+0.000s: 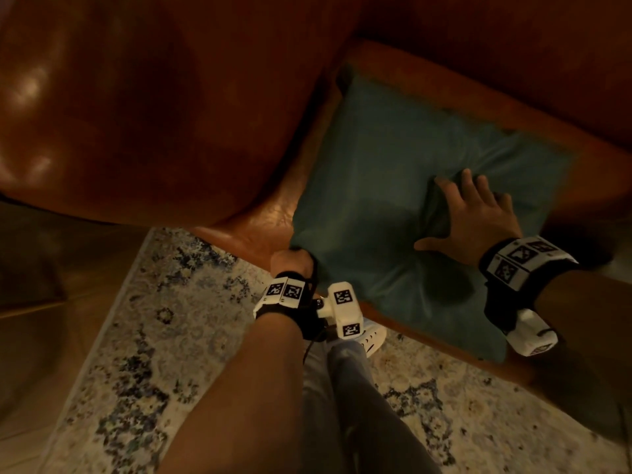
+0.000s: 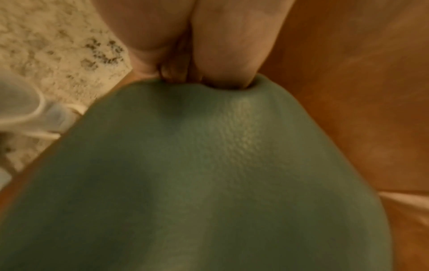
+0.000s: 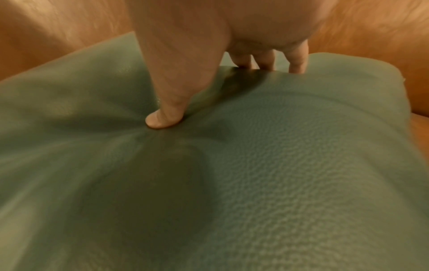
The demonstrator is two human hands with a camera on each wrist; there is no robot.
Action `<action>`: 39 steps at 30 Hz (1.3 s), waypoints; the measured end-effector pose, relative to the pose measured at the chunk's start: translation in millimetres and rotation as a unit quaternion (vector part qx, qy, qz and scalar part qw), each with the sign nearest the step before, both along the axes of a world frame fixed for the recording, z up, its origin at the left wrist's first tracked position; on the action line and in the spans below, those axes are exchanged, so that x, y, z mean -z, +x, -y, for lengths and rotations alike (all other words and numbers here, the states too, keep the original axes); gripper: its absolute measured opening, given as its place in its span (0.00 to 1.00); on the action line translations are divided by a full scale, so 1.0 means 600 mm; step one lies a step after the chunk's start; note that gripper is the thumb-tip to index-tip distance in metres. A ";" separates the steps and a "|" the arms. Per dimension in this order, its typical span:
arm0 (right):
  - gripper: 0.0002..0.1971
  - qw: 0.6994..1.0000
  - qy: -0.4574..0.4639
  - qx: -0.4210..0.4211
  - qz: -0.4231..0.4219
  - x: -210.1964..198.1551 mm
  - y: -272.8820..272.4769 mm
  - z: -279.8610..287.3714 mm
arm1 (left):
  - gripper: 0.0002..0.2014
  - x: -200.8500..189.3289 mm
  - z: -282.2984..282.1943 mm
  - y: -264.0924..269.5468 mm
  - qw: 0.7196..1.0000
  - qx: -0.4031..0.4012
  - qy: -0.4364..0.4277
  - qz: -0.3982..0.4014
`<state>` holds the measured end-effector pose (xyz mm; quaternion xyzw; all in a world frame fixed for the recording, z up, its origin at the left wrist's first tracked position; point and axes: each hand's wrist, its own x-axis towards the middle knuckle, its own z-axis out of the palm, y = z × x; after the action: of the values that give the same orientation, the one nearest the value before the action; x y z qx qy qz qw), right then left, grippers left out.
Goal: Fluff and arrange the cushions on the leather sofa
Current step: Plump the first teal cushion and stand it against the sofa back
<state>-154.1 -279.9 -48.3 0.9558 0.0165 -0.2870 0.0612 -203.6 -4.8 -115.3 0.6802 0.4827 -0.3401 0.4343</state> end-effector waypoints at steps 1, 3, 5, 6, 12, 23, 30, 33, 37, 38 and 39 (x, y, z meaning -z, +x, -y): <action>0.61 1.000 -0.002 -0.002 0.002 0.001 0.001 0.000 | 0.18 -0.001 0.004 0.003 1.000 0.008 -0.016 0.004; 0.61 1.000 -0.001 -0.002 0.001 0.002 0.003 0.001 | 0.19 -0.011 0.011 0.010 0.999 0.018 -0.044 0.016; 0.61 1.000 0.003 0.005 0.001 0.000 0.005 0.003 | 0.17 -0.013 0.007 0.011 0.998 0.046 -0.026 0.044; 0.61 1.000 0.005 0.008 0.000 0.000 0.005 0.004 | 0.15 -0.016 0.000 0.007 0.996 0.050 -0.021 0.073; 0.60 0.999 0.025 0.022 -0.031 -0.026 0.014 -0.001 | 0.11 -0.020 -0.137 -0.087 0.984 -0.086 0.068 0.140; 0.59 0.993 0.018 -0.119 -0.010 0.003 0.053 -0.143 | 0.14 -0.031 -0.053 -0.031 0.987 -0.035 0.008 0.157; 0.58 0.992 0.047 -0.116 0.002 0.003 0.074 -0.125 | 0.13 -0.012 -0.092 -0.075 0.984 -0.021 0.031 0.176; 0.56 0.992 0.071 -0.100 0.006 -0.024 0.069 -0.124 | 0.20 -0.020 -0.088 -0.061 0.970 0.094 0.172 0.143; 0.60 0.995 0.094 0.013 0.039 -0.047 0.038 -0.050 | 0.25 -0.045 -0.088 -0.025 0.959 0.094 0.153 0.220; 0.61 0.996 0.085 0.022 0.029 -0.041 0.029 -0.035 | 0.30 -0.046 -0.078 -0.016 0.952 0.149 0.084 0.252; 0.61 0.997 0.076 0.020 0.023 -0.033 0.020 -0.025 | 0.34 -0.039 -0.067 -0.010 0.942 0.212 0.017 0.261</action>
<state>-141.8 -264.9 -28.7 0.9641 0.0176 -0.2645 -0.0166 -209.5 35.6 -91.7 0.8392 0.2030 -0.2268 0.4507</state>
